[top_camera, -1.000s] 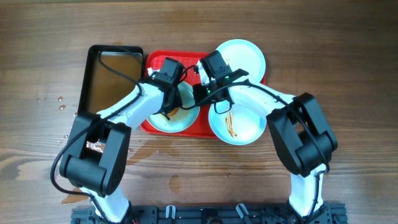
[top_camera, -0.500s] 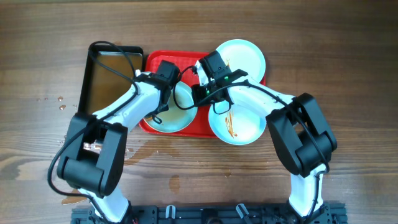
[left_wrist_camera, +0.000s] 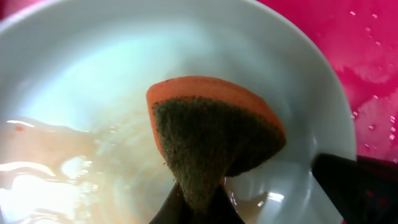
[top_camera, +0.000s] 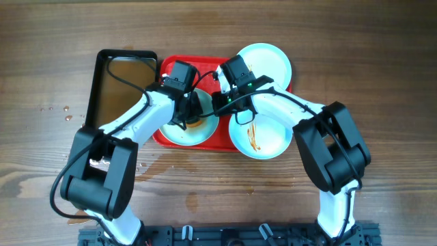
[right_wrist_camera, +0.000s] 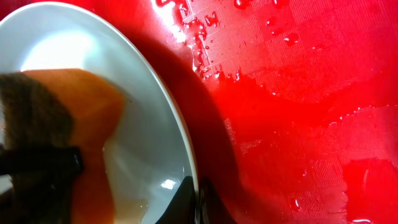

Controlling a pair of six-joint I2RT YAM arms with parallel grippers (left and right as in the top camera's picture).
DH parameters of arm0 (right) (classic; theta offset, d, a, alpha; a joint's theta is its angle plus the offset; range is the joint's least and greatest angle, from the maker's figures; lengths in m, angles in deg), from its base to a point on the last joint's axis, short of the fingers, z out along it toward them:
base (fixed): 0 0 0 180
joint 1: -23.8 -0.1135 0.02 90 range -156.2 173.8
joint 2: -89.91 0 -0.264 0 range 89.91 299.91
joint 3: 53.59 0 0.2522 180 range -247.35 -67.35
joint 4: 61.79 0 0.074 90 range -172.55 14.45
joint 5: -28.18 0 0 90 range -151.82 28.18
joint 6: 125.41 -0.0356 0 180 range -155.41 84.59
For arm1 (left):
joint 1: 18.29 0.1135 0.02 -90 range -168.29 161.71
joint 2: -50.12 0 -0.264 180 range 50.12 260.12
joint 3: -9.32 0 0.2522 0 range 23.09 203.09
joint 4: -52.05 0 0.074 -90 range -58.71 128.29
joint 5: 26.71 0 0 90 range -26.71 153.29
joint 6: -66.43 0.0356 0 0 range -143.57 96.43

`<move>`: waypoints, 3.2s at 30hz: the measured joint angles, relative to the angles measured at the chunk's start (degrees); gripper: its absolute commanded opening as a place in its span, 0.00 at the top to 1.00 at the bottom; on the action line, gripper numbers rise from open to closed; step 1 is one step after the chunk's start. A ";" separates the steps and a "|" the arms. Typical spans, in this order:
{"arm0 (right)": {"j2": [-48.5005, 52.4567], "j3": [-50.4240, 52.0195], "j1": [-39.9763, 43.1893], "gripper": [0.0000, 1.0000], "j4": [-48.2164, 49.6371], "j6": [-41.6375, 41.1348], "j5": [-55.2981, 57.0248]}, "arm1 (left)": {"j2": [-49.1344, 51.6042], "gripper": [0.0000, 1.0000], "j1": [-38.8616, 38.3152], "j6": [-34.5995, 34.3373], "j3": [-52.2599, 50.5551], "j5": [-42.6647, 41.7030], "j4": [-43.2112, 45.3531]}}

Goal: Clean dirty plates on tray and stack at the side
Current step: 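Keep scrubbing the left white plate with the sponge in the left gripper, then lift the sponge off the plate and move the left gripper to the black tray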

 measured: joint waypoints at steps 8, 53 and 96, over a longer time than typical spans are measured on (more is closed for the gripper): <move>0.00 0.00 0.00 0.96 -0.02 0.00 0.04 | 2.29 0.96 -0.24 -0.15 0.48 0.87 0.11; 0.00 0.00 0.00 0.96 -0.04 0.02 0.39 | 5.53 0.96 -1.60 -0.15 6.43 14.60 -12.94; -16.61 0.11 0.09 0.96 -9.84 -0.70 6.73 | -10.08 0.96 16.59 -0.15 13.00 -2.01 -26.73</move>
